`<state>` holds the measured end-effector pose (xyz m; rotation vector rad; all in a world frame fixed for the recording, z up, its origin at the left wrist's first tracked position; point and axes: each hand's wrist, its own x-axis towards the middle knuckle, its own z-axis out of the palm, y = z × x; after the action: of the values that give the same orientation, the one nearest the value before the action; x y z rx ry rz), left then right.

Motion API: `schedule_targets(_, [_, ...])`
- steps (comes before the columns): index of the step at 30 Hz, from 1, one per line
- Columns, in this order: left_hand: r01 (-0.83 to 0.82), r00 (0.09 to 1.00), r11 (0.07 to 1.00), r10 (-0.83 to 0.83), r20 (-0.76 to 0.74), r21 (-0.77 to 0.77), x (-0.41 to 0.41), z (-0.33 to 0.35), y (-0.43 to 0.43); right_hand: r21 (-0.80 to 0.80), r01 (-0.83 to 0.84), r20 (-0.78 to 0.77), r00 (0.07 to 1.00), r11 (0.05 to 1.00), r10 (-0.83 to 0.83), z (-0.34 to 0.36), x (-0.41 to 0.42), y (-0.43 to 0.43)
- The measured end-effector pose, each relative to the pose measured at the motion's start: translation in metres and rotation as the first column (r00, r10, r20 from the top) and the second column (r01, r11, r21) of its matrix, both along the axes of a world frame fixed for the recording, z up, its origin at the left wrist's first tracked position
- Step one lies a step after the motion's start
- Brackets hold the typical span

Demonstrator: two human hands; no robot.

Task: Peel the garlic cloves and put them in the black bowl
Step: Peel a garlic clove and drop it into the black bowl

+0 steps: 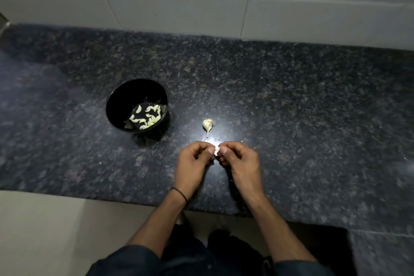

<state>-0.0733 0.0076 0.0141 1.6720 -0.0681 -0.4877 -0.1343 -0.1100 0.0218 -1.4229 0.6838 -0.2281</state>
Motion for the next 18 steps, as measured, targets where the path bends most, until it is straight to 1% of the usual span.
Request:
schedule_targets(4, [0.009, 0.999, 1.0, -0.008, -0.051, 0.023, 0.002, 0.0, -0.002, 0.009, -0.077, -0.042, 0.996, 0.997, 0.077, -0.005, 0.001, -0.009])
schedule_targets(8, [-0.001, 0.998, 0.999, 0.004, -0.067, 0.045, 0.004, 0.0, -0.003, 0.027, -0.1, -0.076, 0.992, 0.995, 0.102, -0.012, 0.004, -0.017])
schedule_targets(14, [-0.063, 0.99, 0.997, 0.067, -0.12, 0.041, -0.003, 0.005, -0.012, 0.052, -0.108, -0.056, 0.992, 0.993, 0.111, -0.017, 0.005, -0.02])
schedule_targets(18, [-0.099, 0.987, 0.994, 0.105, -0.117, 0.055, -0.006, 0.007, -0.016, 0.082, -0.133, -0.042, 0.99, 0.988, 0.137, -0.018, 0.004, -0.024])
